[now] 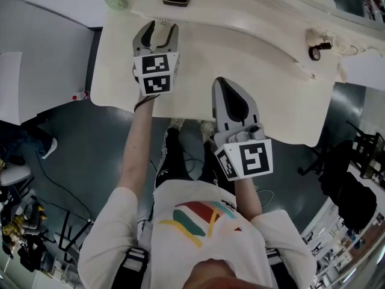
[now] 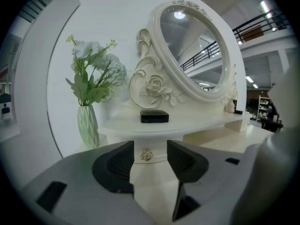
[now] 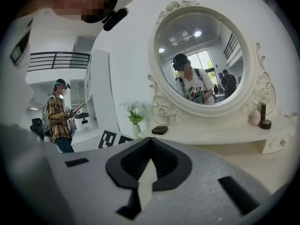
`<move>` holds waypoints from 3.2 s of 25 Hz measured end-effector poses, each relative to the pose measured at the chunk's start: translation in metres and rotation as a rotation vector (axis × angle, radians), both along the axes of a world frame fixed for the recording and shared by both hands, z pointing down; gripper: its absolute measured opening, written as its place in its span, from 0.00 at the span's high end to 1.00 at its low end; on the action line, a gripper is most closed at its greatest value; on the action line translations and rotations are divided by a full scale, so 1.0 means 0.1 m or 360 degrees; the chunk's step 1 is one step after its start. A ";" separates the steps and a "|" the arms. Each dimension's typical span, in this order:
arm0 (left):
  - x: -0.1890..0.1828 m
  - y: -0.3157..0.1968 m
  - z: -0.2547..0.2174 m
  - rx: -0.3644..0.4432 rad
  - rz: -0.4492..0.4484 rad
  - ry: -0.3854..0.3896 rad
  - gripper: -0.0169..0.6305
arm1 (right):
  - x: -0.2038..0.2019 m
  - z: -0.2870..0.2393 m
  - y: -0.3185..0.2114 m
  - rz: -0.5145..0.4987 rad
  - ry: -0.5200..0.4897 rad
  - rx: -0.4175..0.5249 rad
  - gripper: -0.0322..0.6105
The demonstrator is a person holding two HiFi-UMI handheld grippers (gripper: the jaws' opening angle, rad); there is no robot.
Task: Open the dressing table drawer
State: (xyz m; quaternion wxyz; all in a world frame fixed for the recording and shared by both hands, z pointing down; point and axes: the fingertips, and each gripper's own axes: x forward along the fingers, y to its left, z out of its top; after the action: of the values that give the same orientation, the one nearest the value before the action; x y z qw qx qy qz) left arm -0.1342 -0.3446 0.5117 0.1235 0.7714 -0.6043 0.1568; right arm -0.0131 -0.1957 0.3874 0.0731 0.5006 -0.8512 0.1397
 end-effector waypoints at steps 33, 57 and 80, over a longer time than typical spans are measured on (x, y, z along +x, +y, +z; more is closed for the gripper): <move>-0.02 -0.16 0.39 -0.0140 0.0019 -0.0065 0.83 | -0.02 0.29 0.00 0.0016 0.0028 -0.0085 0.95; -0.04 0.01 0.39 -0.0197 0.0015 -0.0052 0.84 | -0.08 0.14 0.08 -0.0006 0.0052 -0.0038 0.95; -0.04 0.27 0.41 -0.0223 0.0026 -0.0055 0.84 | -0.17 -0.08 0.16 -0.0060 0.0093 0.0019 0.95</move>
State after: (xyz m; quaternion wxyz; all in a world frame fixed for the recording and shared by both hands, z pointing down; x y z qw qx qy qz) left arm -0.1387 -0.3181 0.5522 0.1655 0.7630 -0.5874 0.2129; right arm -0.0302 -0.1793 0.3790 0.0976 0.4889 -0.8588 0.1184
